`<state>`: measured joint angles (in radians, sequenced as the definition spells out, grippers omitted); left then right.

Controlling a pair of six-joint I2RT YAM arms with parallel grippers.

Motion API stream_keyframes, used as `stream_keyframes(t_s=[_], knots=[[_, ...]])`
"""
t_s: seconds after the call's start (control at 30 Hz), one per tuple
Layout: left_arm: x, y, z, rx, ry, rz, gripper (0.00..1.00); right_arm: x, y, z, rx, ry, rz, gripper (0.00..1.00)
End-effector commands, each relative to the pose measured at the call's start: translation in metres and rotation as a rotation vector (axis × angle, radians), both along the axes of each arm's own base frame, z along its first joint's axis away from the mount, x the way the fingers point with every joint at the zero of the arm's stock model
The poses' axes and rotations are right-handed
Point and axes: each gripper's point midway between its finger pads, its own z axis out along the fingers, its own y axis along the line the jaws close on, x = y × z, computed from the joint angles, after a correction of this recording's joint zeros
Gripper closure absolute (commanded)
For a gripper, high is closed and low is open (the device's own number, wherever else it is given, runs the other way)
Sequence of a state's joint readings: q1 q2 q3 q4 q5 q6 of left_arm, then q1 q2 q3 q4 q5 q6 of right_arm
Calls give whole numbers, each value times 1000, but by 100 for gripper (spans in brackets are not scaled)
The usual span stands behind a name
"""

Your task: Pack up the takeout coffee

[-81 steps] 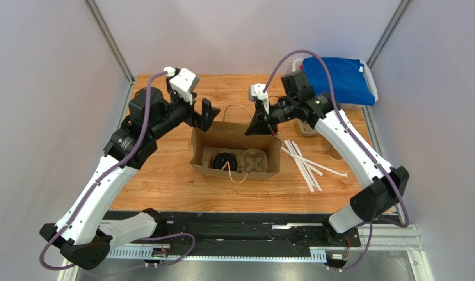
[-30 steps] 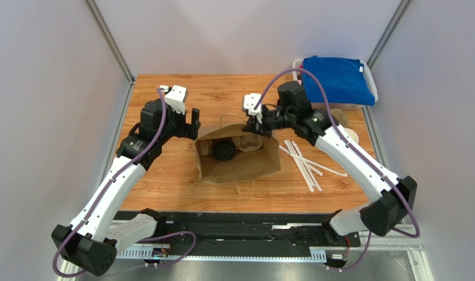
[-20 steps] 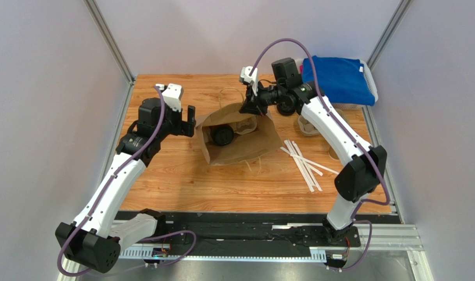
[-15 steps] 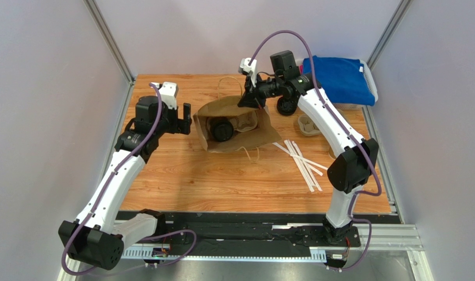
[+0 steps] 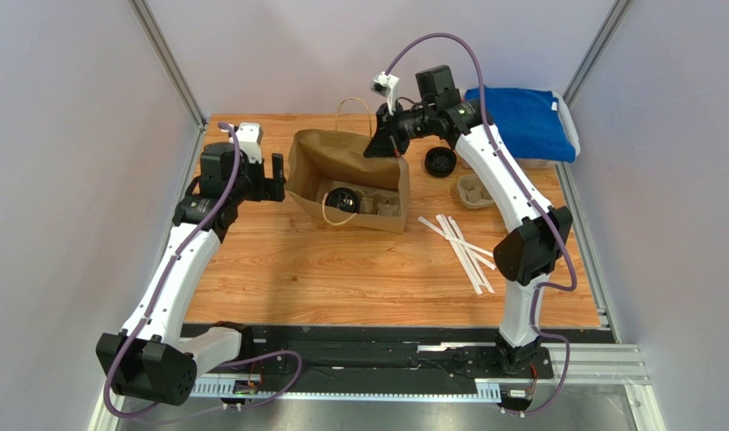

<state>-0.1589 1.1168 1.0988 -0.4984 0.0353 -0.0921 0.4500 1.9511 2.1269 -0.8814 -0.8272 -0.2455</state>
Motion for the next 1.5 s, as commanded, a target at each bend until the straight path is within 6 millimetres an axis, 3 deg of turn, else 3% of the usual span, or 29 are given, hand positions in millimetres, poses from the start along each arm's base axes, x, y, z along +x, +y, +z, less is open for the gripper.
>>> stream_keyframes(t_s=[0.0,0.17,0.33,0.63,0.77,0.93,1.13,1.33,1.43,1.47], knots=[[5,1,23,-34,-59,3,1,-12,4,16,63,150,-56,100],[3,3,20,-37,-54,0,1,-10,2,10,63,216,-104,100],[2,4,17,-36,-40,1,1,6,-5,0,48,216,-151,100],[7,19,18,-38,-38,42,1,32,-20,-5,42,192,-200,75],[12,24,21,-36,-42,49,1,43,-25,0,51,167,-222,57],[12,27,23,-36,-45,49,1,51,-30,16,65,121,-246,37],[11,28,23,-43,-51,52,1,55,-39,42,85,42,-288,24],[11,25,25,-54,-57,43,1,51,-51,69,104,-26,-324,16],[8,24,24,-66,-53,43,1,50,-67,92,123,-86,-365,15],[8,24,24,-74,-53,45,1,44,-73,108,141,-118,-373,15]])
